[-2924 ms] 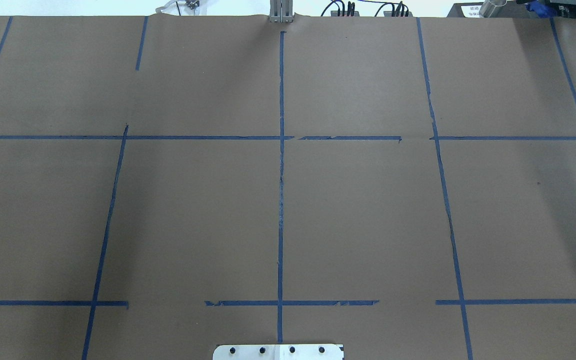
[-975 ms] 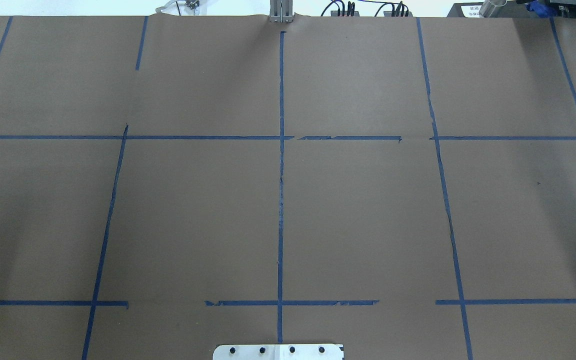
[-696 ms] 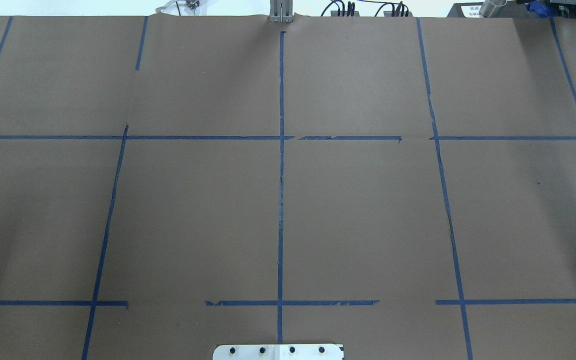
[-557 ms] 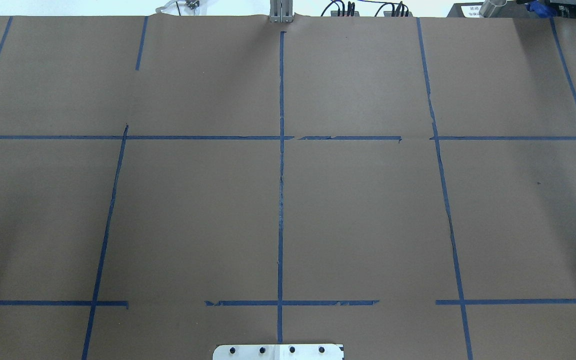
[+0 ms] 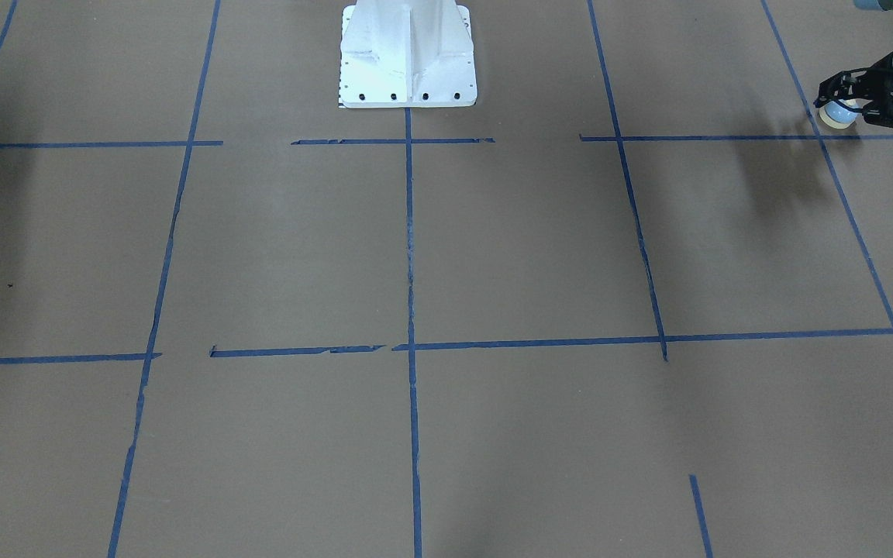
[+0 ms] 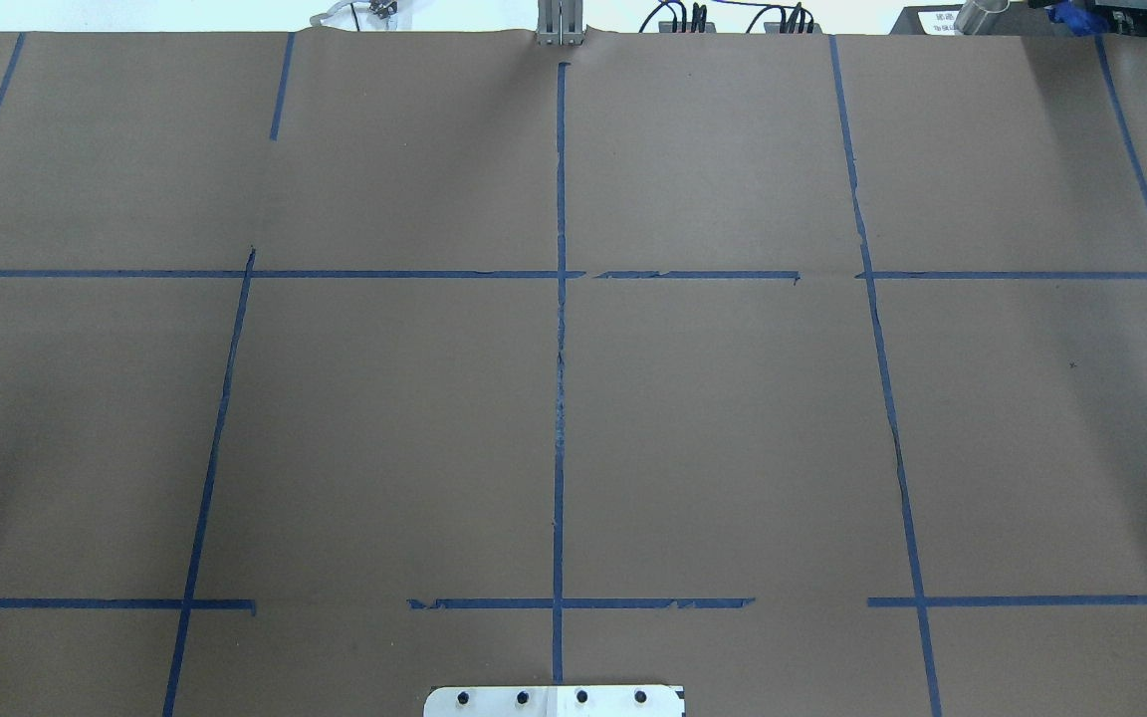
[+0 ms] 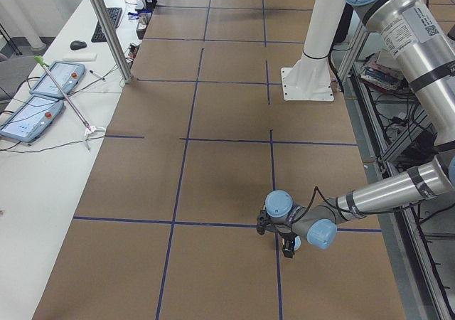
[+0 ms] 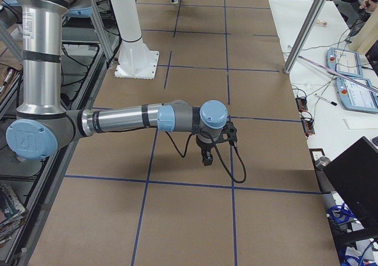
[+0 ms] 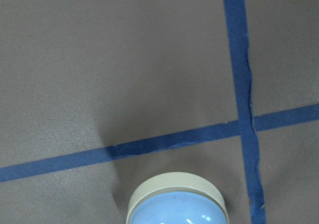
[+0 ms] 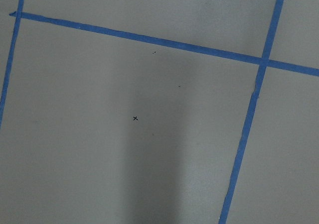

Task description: Place and press bell with both arms

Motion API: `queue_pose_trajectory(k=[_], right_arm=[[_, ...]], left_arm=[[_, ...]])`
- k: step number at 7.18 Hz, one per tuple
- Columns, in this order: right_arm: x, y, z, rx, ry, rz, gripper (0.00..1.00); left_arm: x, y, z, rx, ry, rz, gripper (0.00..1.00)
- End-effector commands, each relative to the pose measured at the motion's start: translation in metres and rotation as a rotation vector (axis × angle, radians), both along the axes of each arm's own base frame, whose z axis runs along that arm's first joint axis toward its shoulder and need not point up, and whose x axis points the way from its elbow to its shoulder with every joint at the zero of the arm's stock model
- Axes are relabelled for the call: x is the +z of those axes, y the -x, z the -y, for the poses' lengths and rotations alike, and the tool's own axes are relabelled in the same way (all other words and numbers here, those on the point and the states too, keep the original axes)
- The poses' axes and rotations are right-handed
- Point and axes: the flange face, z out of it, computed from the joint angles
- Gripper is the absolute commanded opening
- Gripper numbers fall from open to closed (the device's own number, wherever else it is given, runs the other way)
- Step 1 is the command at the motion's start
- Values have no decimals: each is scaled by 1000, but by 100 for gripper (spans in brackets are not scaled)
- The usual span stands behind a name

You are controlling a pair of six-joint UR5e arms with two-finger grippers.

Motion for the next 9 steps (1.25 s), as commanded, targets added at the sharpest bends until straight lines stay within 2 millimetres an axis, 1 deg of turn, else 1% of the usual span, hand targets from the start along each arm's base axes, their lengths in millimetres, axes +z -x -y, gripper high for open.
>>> queue_pose_trajectory(k=[1, 4, 5, 6, 7, 8, 9], right_arm=[[-1, 0, 0, 0, -1, 0, 100], [-1, 0, 0, 0, -3, 0, 100], [-2, 0, 1, 0, -4, 0, 100], [-2, 0, 1, 0, -4, 0, 100], [-2, 0, 1, -1, -6, 0, 100], [-2, 0, 1, -2, -7, 0, 100], [-3, 0, 1, -2, -8, 1, 100]], left_arm=[[1, -1, -1, 4, 3, 1, 92], [0, -5, 3, 7, -4, -3, 82], [-1, -7, 6, 9, -10, -8, 69], [-1, -7, 6, 11, -11, -8, 48], [-7, -9, 8, 12, -25, -22, 26], [-48, -22, 24, 0, -121, -114, 9], [-112, -39, 44, -39, -178, -193, 7]])
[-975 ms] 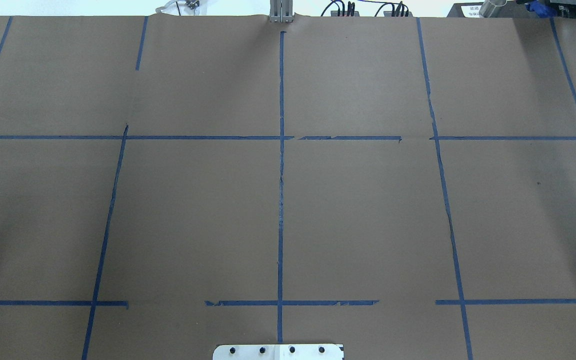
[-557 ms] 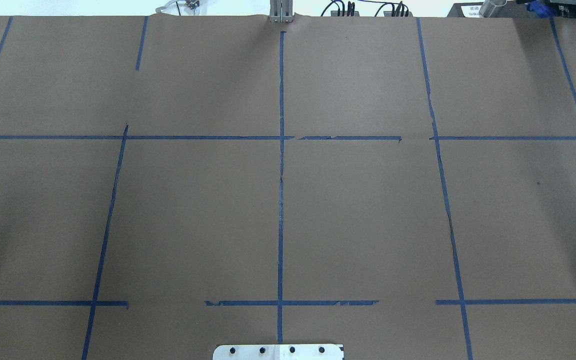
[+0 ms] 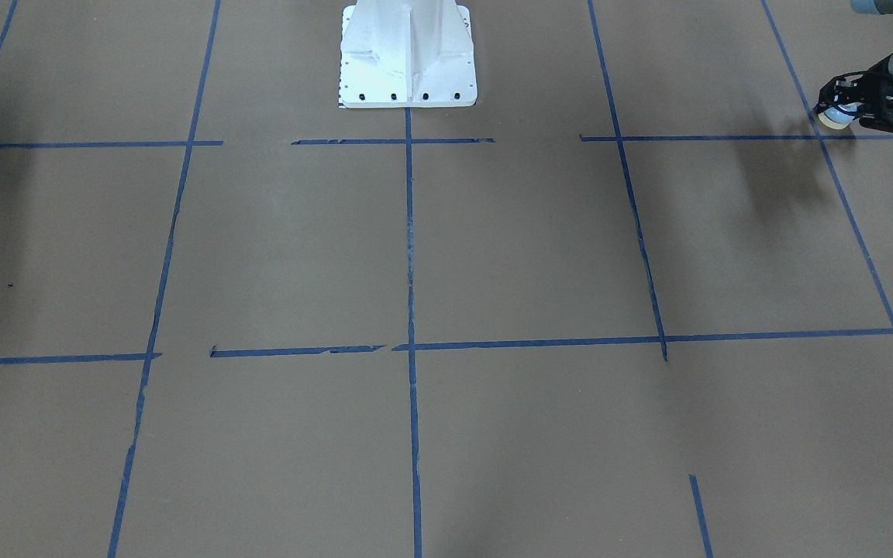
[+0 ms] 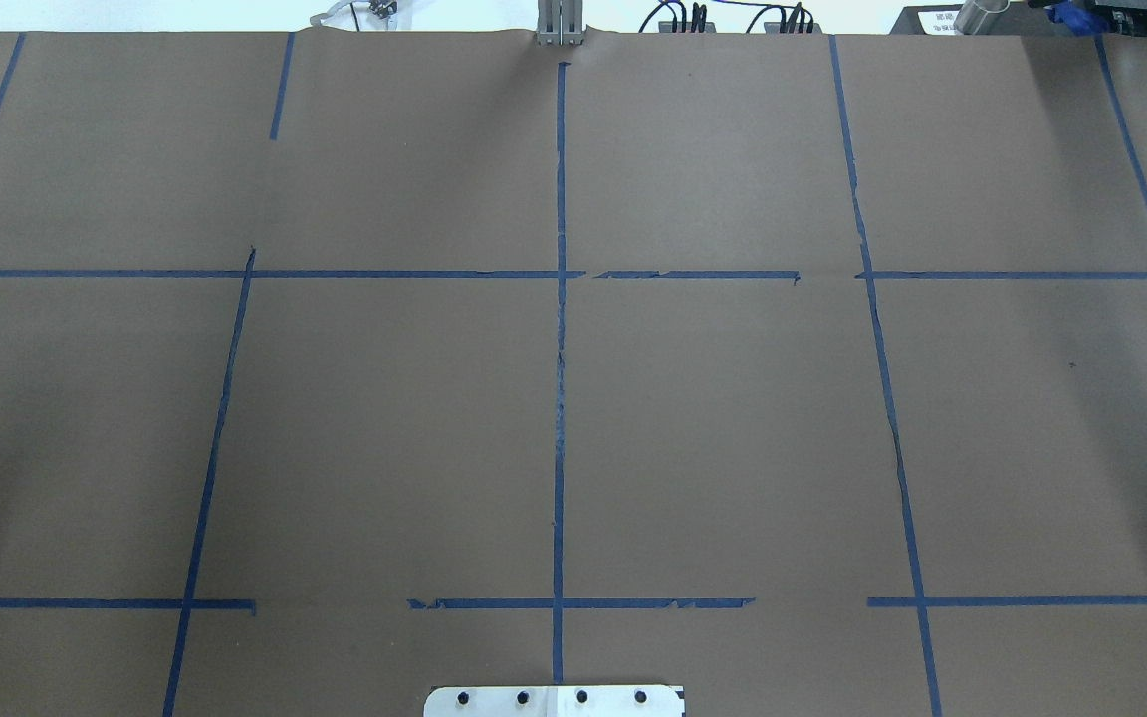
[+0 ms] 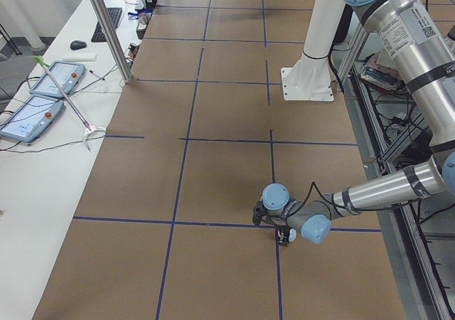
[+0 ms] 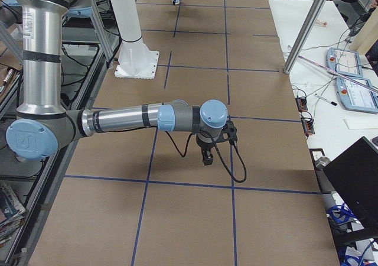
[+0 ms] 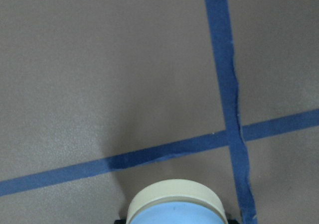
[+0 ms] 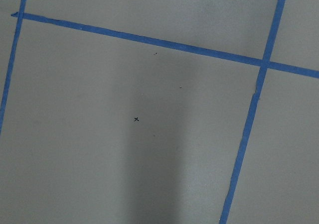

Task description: Place and press bell with both arms

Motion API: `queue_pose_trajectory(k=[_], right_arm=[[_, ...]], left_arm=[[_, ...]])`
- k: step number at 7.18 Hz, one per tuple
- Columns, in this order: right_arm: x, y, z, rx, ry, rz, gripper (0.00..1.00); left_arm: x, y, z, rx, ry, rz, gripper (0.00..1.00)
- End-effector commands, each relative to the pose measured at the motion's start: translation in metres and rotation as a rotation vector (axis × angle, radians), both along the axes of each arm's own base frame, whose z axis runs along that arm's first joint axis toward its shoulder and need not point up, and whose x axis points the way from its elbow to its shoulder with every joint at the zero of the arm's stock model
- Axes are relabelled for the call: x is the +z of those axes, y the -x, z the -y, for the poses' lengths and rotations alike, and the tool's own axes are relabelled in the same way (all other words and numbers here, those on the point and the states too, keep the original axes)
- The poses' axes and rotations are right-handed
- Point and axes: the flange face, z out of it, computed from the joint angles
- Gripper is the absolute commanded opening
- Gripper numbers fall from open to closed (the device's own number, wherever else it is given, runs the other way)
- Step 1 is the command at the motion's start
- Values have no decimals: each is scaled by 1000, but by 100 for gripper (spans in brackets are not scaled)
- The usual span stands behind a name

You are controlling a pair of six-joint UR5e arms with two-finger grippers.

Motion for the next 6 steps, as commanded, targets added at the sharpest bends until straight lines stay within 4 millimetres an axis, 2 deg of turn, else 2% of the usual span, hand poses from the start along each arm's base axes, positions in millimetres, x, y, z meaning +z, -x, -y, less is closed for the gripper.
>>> queue_pose_trajectory(k=[1, 2, 4, 5, 6], right_arm=[[-2, 0, 0, -1, -5, 0, 100], [1, 0, 0, -2, -1, -1, 100], [-1, 0, 0, -1, -3, 0, 100], [0, 0, 0, -2, -3, 0, 100], [-1, 0, -1, -1, -3, 0, 100]], left_arm=[[-118, -41, 48, -105, -86, -162, 7], [-166, -70, 81, -198, -48, -225, 7], [-243, -123, 143, -285, -13, -309, 7], [-297, -157, 182, -325, 37, -315, 7], [-368, -212, 212, -306, 80, -296, 7]])
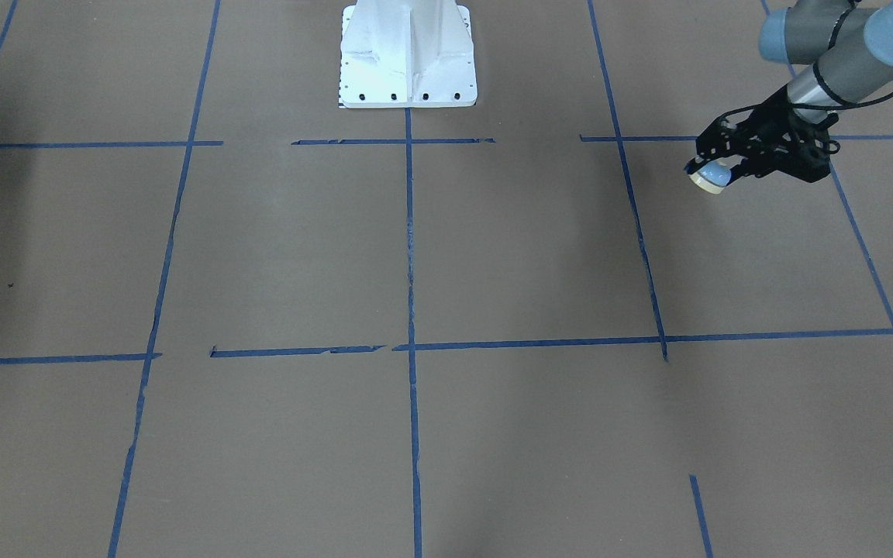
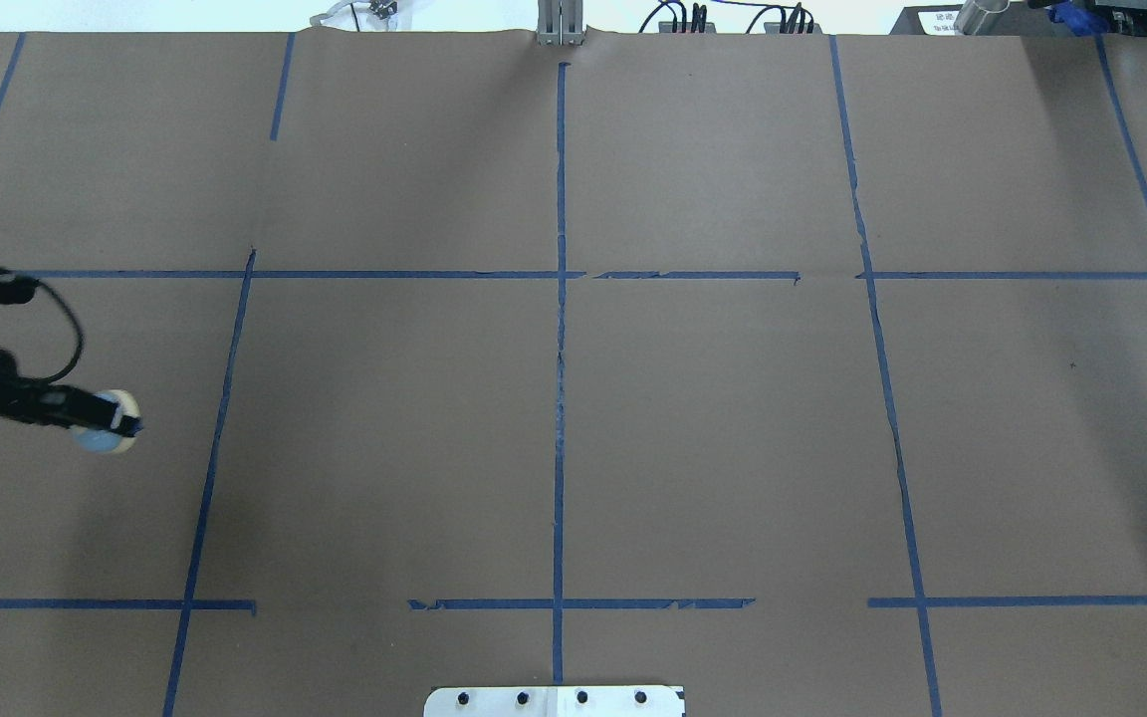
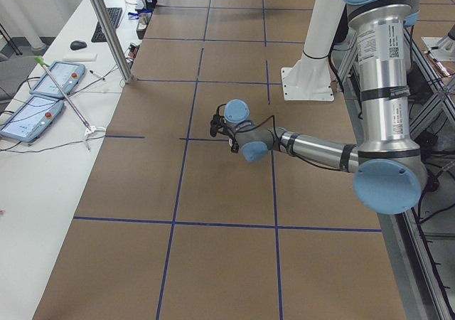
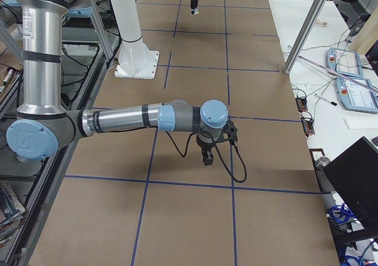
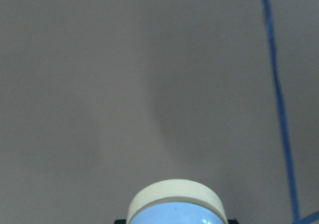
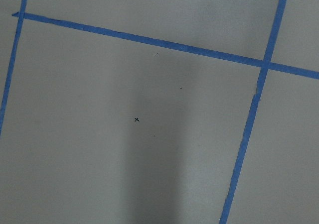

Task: Place and press bell with both arms
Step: 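Swing the left arm in carrying the bell toward the table center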

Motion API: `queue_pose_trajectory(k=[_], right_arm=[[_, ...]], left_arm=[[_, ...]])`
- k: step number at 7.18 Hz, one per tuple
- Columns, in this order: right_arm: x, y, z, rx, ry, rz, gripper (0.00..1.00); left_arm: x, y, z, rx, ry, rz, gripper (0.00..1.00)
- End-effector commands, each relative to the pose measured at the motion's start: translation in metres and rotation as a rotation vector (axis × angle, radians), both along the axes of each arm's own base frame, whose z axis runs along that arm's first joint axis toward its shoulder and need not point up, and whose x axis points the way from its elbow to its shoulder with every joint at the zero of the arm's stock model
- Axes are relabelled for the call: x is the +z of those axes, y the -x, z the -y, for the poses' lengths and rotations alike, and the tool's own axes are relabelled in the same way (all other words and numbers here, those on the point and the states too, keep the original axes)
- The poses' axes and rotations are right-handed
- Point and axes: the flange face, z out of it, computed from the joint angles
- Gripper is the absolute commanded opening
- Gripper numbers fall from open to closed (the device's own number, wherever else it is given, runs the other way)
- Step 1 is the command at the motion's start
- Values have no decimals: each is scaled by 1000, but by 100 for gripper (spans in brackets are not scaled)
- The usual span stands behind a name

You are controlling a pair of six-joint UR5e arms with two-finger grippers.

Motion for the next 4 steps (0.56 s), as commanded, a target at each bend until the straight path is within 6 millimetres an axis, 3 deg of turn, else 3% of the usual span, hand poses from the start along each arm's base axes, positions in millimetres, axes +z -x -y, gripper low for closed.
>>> queue_pose_trajectory(k=[1, 2, 3, 4], right_arm=[[-2, 0, -1, 1, -2, 0, 100], [-3, 0, -1, 1, -4, 0, 100], [-4, 0, 0, 3, -3, 2, 100], [-5, 0, 0, 3, -6, 2, 100]], left_arm=[[-156, -121, 45, 48, 129, 55, 7], [-212, -174, 50, 67, 131, 105, 7], [-250, -224, 54, 77, 116, 120, 7], [-282, -284, 73, 68, 119, 157, 7]])
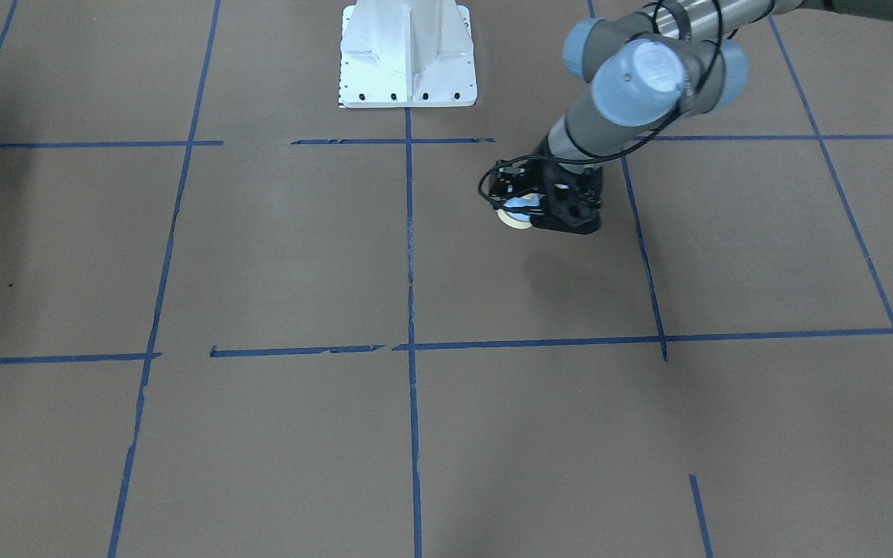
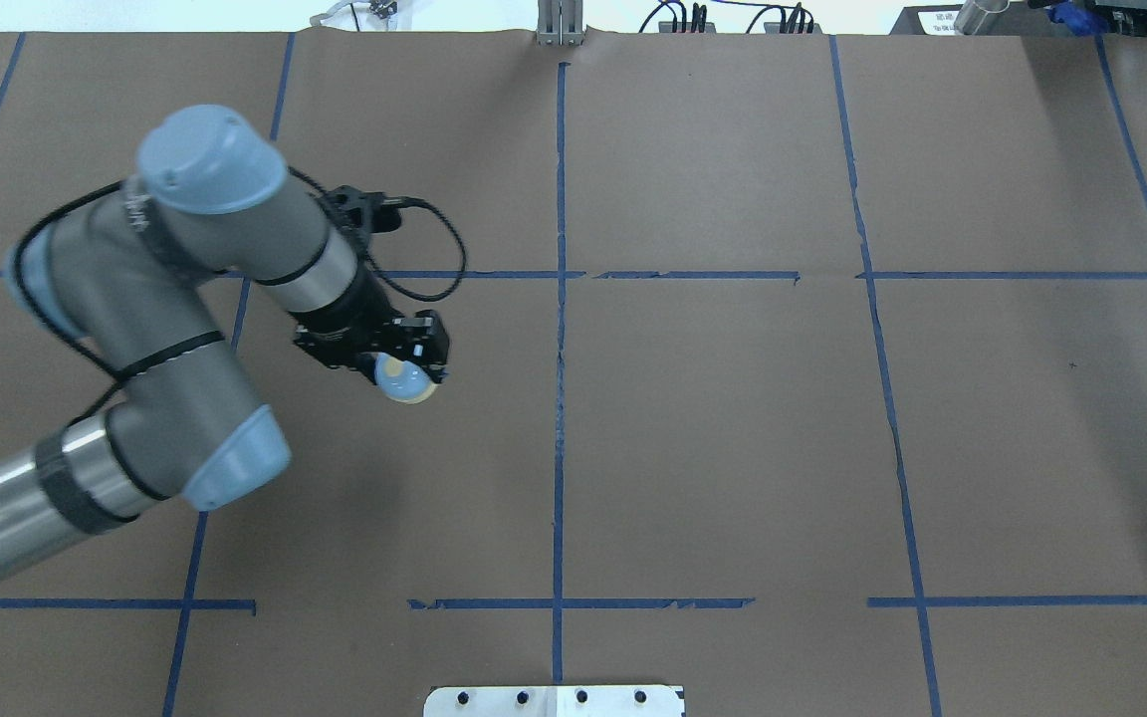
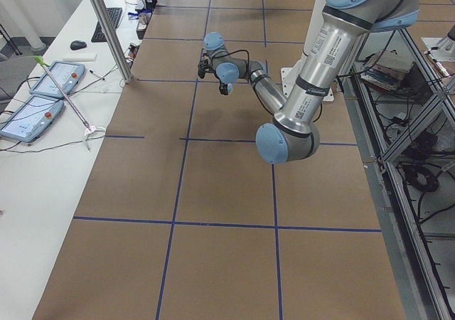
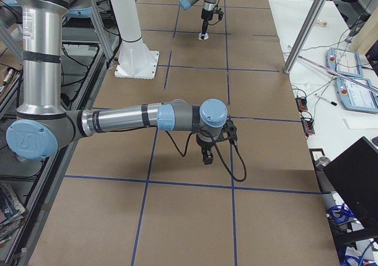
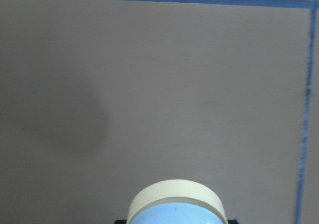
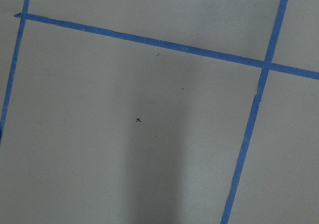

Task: Place and press bell with both arms
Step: 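Swing the left arm in carrying the bell toward the table center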

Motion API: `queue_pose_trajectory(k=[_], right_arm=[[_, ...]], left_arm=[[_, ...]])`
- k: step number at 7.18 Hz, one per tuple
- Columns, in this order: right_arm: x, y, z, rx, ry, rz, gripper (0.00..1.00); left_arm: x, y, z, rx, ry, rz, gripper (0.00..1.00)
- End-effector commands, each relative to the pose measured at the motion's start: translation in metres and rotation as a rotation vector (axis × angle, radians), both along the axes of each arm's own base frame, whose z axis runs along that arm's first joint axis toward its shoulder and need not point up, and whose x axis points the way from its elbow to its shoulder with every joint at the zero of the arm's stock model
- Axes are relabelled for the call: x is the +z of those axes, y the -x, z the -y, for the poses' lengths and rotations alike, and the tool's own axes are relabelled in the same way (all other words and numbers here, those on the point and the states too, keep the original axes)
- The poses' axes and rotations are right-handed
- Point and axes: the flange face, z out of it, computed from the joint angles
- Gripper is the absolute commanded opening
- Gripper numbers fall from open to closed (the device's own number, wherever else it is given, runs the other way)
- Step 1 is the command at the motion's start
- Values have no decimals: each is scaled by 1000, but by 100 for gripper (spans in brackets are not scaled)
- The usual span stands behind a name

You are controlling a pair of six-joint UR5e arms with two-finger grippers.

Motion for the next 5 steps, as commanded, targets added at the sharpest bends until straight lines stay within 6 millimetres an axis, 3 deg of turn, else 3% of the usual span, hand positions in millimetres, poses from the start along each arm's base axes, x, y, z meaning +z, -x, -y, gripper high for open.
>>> queue_pose_trajectory(k=[1, 2, 3, 4, 5], right_arm=[[-1, 0, 0, 0, -3, -2, 100], [-1, 0, 0, -1, -5, -7, 100], [0, -1, 0, -1, -4, -8, 100], [0, -1, 1, 1, -3, -13, 100], [-1, -1, 1, 2, -4, -13, 100]], left_arm=[[-77, -127, 46, -23, 0, 116, 8], [-75, -151, 67, -43, -11, 174, 8], [-63, -155, 72, -23, -58, 200, 9], [-53, -158, 74, -23, -48, 218, 17], [-54, -159, 73, -24, -45, 217, 22]])
